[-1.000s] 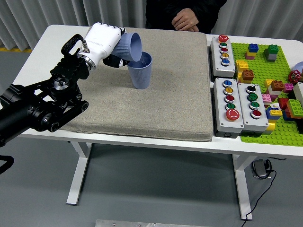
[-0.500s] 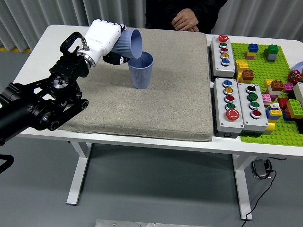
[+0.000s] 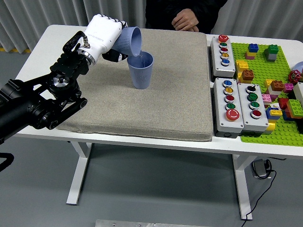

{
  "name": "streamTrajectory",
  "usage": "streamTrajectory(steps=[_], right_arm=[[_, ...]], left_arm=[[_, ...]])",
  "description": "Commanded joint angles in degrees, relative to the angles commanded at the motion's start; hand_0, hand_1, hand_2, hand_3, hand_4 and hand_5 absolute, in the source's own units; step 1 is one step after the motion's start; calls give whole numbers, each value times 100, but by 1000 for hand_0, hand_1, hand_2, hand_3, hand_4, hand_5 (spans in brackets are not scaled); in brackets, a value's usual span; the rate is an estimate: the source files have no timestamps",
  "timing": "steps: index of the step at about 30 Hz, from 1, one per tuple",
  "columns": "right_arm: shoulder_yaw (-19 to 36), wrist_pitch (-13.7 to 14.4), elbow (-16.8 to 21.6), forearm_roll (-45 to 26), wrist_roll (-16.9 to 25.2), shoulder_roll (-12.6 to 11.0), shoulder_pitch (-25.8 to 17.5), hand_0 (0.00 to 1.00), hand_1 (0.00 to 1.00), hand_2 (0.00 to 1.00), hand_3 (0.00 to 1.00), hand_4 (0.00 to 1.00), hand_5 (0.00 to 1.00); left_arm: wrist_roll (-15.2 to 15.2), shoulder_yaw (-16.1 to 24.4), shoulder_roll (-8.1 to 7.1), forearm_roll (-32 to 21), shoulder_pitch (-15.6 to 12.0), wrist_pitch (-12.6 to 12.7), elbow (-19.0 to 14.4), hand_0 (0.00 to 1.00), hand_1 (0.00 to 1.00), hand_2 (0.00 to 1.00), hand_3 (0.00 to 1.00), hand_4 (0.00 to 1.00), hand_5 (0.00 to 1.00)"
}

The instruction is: Pick cup pour cup place

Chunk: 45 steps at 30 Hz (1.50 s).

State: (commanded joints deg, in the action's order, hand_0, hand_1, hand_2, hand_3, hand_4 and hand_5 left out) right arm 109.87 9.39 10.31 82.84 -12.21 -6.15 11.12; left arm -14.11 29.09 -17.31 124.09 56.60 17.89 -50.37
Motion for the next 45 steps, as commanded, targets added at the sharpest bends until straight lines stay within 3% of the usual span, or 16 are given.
streamTrajectory(steps=[17, 25, 31, 45], right_arm=[[-11, 6, 0, -4, -2, 4, -13, 695, 629, 591, 589, 2, 258], [-21, 8, 0, 0, -4, 10, -34, 695, 628, 591, 589, 2, 258], [-27, 10, 0, -8, -3, 10, -49, 695, 628, 591, 588, 2, 258], [-50, 12, 0, -39, 4, -6, -7, 695, 629, 592, 588, 2, 258]], left_arm=[[-66, -109, -72, 382, 49, 9, -30, 538, 487, 503, 498, 763, 194], [-50, -285, -100, 279, 103, 27, 27, 539, 487, 503, 498, 765, 196], [-103, -397, -163, 582, 194, -10, -57, 538, 486, 502, 497, 764, 201], [-158, -592, -223, 591, 377, -7, -108, 540, 486, 501, 498, 764, 204]])
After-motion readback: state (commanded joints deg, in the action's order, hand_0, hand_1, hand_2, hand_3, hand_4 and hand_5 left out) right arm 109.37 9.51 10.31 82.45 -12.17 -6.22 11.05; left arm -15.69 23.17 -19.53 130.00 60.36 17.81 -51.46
